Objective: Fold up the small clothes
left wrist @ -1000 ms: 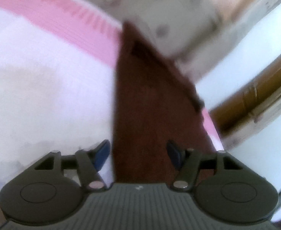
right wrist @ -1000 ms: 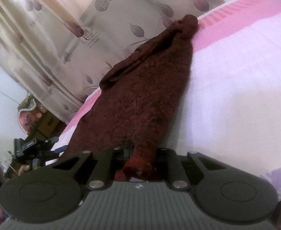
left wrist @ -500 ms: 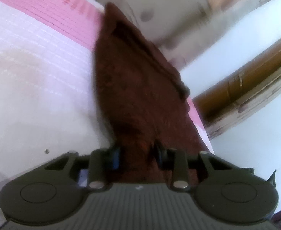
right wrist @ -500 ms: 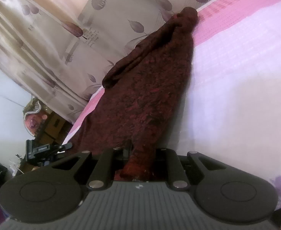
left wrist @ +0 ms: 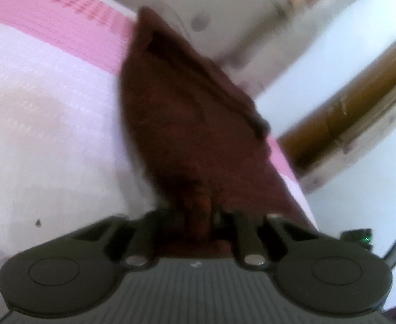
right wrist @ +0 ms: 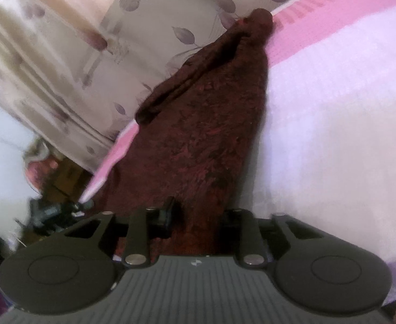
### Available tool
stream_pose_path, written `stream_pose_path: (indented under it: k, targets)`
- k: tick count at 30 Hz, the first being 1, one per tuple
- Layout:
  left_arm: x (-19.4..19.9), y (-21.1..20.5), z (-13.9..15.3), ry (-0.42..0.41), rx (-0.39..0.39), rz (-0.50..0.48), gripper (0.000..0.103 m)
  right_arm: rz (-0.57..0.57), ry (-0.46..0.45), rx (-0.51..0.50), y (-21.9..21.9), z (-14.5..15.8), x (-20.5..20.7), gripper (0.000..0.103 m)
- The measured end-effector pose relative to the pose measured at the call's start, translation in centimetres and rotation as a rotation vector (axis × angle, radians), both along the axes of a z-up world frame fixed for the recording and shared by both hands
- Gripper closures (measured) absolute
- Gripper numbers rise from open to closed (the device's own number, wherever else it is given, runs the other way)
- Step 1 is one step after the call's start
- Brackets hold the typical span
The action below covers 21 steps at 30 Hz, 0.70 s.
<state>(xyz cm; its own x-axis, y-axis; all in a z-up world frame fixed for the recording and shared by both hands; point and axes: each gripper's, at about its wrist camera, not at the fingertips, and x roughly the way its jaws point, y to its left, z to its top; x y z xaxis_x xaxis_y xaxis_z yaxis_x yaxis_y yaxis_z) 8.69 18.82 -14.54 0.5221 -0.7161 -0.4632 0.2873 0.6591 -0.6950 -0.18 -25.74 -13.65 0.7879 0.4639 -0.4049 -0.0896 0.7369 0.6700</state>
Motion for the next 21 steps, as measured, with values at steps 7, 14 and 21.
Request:
stream_pose_path:
  k: [7,14,21]
  targets:
    - [-2.7,1.4,1.6,-0.044,-0.084,0.11,0.09,-0.021,-0.088,0.095,-0.1,1.1,-1.7,0.09]
    - [-5.4,2.0,1.8,-0.043,-0.073,0.107,0.09,0.002,-0.114,0.122,0.3,1.8,-4.2,0.09]
    - [-8.5,2.4,2.9,-0.045,-0.115,0.107,0.09,0.006,-0.111,0.176,0.7,2.1,-7.3,0.09]
